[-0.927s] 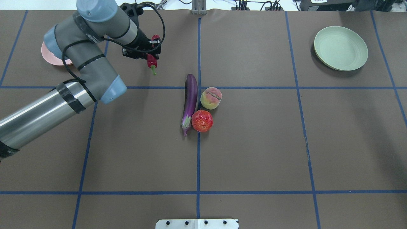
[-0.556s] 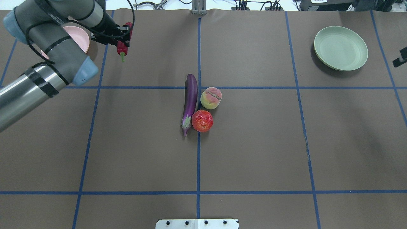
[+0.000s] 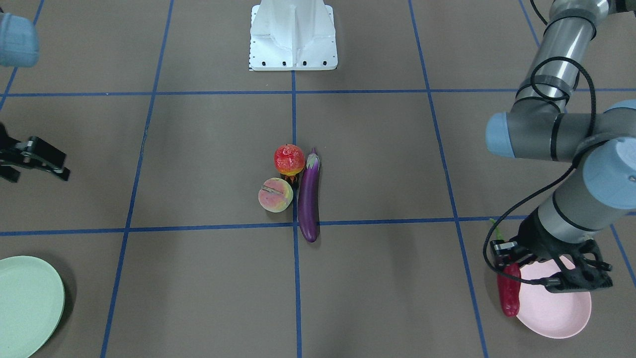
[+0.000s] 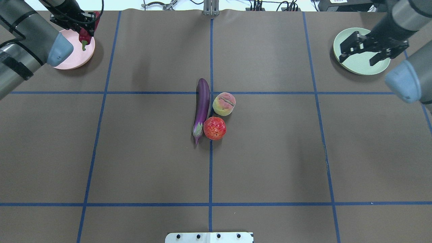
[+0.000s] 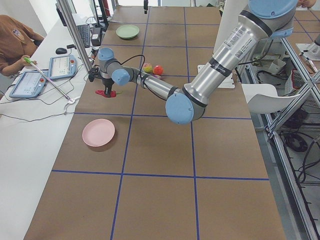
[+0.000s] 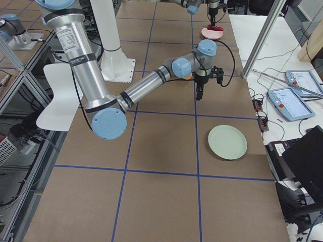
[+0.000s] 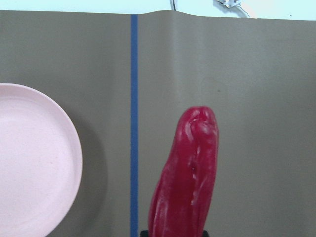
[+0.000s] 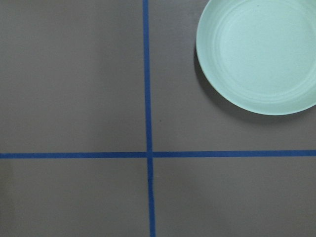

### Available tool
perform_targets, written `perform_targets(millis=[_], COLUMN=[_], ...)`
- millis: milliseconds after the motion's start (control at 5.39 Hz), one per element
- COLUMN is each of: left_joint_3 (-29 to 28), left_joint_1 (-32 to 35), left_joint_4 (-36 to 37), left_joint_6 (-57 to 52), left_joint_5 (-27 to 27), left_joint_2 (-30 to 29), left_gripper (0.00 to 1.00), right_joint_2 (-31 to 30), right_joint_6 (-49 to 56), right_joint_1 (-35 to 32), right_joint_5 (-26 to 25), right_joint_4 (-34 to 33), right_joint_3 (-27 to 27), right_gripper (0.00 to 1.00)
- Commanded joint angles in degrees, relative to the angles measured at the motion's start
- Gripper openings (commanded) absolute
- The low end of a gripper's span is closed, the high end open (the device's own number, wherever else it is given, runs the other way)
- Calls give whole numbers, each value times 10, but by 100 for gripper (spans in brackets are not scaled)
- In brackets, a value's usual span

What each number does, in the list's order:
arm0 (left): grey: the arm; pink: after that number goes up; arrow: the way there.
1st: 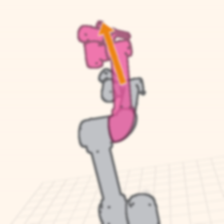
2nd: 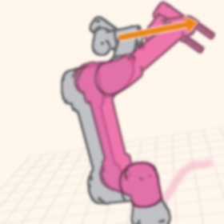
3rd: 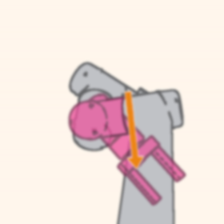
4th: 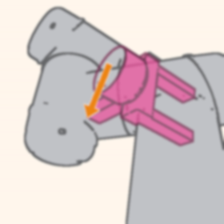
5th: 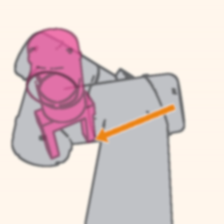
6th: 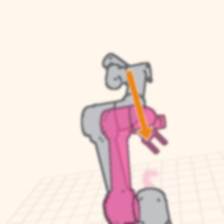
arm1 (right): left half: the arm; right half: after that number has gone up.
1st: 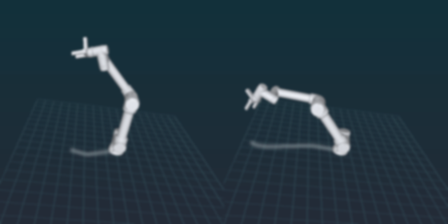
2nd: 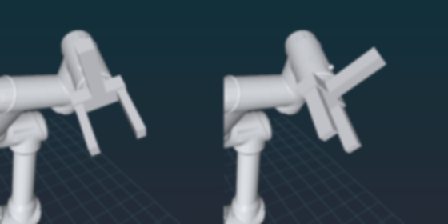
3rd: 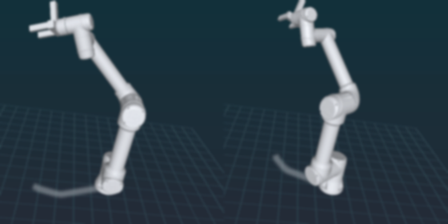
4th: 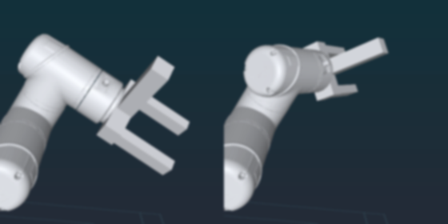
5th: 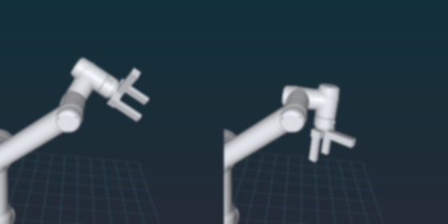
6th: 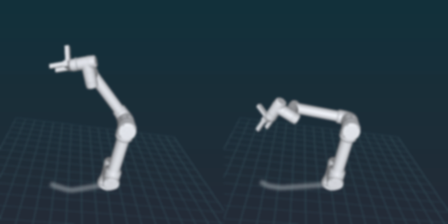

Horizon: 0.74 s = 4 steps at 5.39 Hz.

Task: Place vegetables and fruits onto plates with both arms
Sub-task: 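Carry pepper onto pink plate with left gripper while right arm approaches peach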

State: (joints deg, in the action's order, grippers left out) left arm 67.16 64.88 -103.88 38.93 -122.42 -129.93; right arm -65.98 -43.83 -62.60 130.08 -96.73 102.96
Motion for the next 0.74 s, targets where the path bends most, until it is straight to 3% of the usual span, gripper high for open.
perform_targets(millis=[0,185,556], left_joint_3=[-65,-110,-187], left_joint_1=[15,13,7], left_joint_4=[-1,-3,-46], left_joint_6=[-17,-15,-14], left_joint_5=[39,44,116], left_joint_2=[-8,-22,-44], left_gripper=[0,0,0], right_joint_2=[51,65,114], right_joint_6=[-82,-144,-222], right_joint_1=[59,91,149], right_joint_5=[-26,-48,-99], right_joint_4=[46,111,129], right_joint_3=[-41,-76,-108], right_gripper=[100,99,100])
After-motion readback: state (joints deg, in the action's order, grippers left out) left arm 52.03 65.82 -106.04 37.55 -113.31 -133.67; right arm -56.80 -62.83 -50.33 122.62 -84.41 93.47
